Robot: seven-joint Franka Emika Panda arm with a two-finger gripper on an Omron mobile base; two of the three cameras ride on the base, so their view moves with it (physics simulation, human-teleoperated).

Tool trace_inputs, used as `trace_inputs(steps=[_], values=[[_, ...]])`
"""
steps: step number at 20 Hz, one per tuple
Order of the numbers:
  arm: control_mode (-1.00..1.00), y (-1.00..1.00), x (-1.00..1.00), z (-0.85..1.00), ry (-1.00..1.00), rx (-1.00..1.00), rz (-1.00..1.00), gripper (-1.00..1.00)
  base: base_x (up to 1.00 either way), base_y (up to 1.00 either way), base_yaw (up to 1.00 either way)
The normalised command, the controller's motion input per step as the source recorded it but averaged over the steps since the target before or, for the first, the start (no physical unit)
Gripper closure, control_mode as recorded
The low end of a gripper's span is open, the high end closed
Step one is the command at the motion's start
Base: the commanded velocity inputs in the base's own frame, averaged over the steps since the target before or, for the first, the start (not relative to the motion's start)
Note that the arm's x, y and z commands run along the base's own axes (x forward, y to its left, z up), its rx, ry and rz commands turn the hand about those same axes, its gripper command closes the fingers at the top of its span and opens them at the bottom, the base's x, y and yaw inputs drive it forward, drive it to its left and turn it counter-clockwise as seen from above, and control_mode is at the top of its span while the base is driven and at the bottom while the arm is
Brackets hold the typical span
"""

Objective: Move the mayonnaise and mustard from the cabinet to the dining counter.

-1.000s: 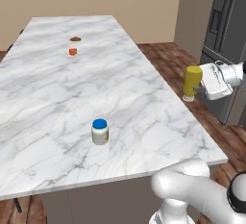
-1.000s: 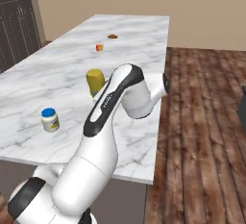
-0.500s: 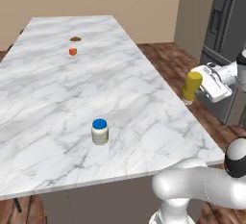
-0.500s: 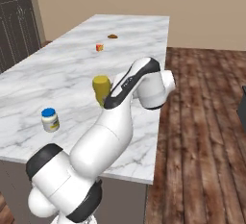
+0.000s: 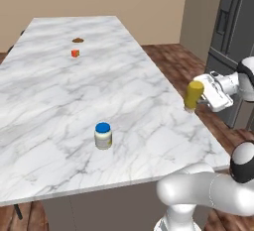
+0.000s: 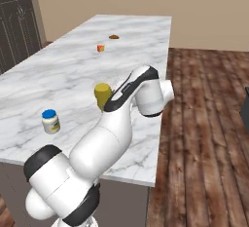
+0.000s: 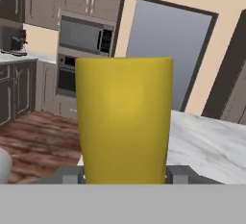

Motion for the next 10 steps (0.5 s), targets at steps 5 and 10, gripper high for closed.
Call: trace_inputs(steps=[5, 10], values=[[-1.00, 0.12, -0.02, -0.42, 0.03, 0.00, -0.21, 1.00, 0.00, 0.00, 0.00], [-1.00, 0.13, -0.02, -0.37, 0.09, 0.00, -0.21, 1.00, 0.00, 0.00, 0.00]])
